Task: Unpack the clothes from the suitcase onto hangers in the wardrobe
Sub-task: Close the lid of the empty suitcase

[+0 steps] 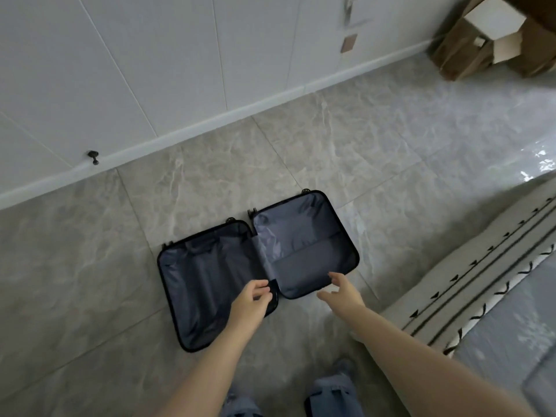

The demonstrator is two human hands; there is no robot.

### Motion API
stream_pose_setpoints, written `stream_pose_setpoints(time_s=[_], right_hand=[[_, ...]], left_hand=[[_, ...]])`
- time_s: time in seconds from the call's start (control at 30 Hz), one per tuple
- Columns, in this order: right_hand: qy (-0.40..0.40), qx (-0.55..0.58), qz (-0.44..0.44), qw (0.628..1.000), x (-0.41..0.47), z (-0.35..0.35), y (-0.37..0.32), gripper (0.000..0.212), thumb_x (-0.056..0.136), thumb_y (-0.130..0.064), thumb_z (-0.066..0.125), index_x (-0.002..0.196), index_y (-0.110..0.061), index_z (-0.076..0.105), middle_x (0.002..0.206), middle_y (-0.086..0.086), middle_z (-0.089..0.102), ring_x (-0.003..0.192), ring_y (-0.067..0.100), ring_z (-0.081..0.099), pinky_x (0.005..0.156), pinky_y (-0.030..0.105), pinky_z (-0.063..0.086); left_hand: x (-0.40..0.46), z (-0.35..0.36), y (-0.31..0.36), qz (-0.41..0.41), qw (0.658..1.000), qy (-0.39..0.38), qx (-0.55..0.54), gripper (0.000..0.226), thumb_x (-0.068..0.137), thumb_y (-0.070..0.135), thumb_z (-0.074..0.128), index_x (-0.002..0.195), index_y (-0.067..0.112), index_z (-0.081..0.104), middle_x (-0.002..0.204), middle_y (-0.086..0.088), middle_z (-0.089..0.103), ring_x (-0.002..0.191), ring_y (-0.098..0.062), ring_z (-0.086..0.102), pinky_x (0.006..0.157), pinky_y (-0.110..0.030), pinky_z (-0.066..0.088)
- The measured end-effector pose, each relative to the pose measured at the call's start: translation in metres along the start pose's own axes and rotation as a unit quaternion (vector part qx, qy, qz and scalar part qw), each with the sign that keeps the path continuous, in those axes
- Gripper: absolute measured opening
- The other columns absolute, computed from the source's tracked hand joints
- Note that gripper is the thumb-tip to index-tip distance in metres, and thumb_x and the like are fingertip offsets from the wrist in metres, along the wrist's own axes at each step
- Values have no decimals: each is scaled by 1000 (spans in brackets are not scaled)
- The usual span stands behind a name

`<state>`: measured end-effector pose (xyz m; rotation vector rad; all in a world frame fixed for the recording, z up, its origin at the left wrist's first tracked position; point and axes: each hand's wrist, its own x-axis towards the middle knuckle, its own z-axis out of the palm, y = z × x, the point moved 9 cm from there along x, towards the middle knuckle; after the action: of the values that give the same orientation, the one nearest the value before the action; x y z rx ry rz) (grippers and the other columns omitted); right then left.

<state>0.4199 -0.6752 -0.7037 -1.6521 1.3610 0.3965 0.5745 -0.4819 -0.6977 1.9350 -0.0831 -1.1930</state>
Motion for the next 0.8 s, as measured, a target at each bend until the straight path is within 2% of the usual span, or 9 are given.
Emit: stream_pose_setpoints(time_s=[0.1, 0.27, 0.37, 0.43, 0.5, 0.57, 0.7, 0.77, 0.8], right_hand=[[5, -7, 24, 1000, 44, 18, 34, 68, 89, -24, 70, 149, -20, 37, 147, 5, 46, 130, 25, 50, 99, 34, 45], [17, -35, 39, 998, 134, 50, 96, 70, 89, -23, 70, 149, -18, 36, 147, 4, 48, 130, 25, 50, 91, 28, 42], [32, -46, 56, 997, 184, 64, 131, 72, 88, -24, 70, 150, -17, 34, 143, 5, 51, 124, 26, 52, 84, 27, 39], [38, -48, 72, 996, 216, 71, 149, 73, 88, -23, 69, 151, -16, 31, 139, 6, 53, 122, 28, 53, 81, 27, 37], [48, -34, 89, 994, 251, 84, 170, 75, 88, -22, 69, 151, -15, 29, 136, 8, 54, 120, 30, 54, 79, 28, 37], [58, -15, 102, 993, 284, 95, 184, 81, 87, -22, 68, 153, -15, 23, 136, 12, 53, 118, 33, 54, 81, 32, 41], [86, 46, 151, 984, 330, 108, 200, 100, 86, -23, 66, 158, -22, -3, 155, 19, 27, 133, 39, 41, 84, 38, 49], [125, 82, 175, 973, 348, 109, 204, 108, 87, -25, 68, 156, -23, -16, 162, 21, 5, 145, 42, 23, 100, 46, 44], [147, 98, 190, 966, 354, 108, 206, 109, 88, -25, 68, 155, -23, -18, 163, 22, -2, 147, 42, 18, 110, 49, 35]], left_hand=[[44, 18, -37, -19, 1000, -1, -16, 26, 94, 23, 55, 119, 32, 56, 120, 12, 63, 106, -8, 61, 80, -24, 49], [124, 54, -105, -31, 999, 4, -24, 43, 90, 29, 63, 132, 34, 51, 125, 18, 52, 97, 6, 52, 72, -13, 38], [167, 81, -146, -45, 999, 2, -20, 55, 91, 27, 64, 141, 29, 43, 131, 15, 45, 110, -6, 52, 84, -21, 39], [193, 97, -171, -89, 992, 4, -94, 56, 92, 22, 62, 143, 24, 41, 140, 6, 48, 118, -16, 54, 90, -29, 47], [221, 118, -198, -138, 972, -7, -192, 56, 93, 18, 60, 145, 22, 38, 133, -1, 55, 111, -18, 59, 88, -33, 50], [250, 129, -211, -144, 967, -13, -209, 58, 94, 17, 59, 147, 21, 36, 128, -3, 56, 106, -18, 58, 90, -33, 49], [305, 129, -221, -106, 983, 33, -147, 65, 92, 20, 62, 149, 20, 32, 151, -5, 40, 129, -23, 47, 109, -38, 39], [325, 126, -226, -90, 986, 70, -125, 69, 91, 21, 63, 151, 21, 29, 153, -5, 37, 131, -25, 45, 107, -36, 39], [331, 125, -228, -82, 986, 84, -117, 71, 90, 21, 63, 152, 21, 28, 153, -6, 37, 131, -26, 45, 105, -34, 40]])
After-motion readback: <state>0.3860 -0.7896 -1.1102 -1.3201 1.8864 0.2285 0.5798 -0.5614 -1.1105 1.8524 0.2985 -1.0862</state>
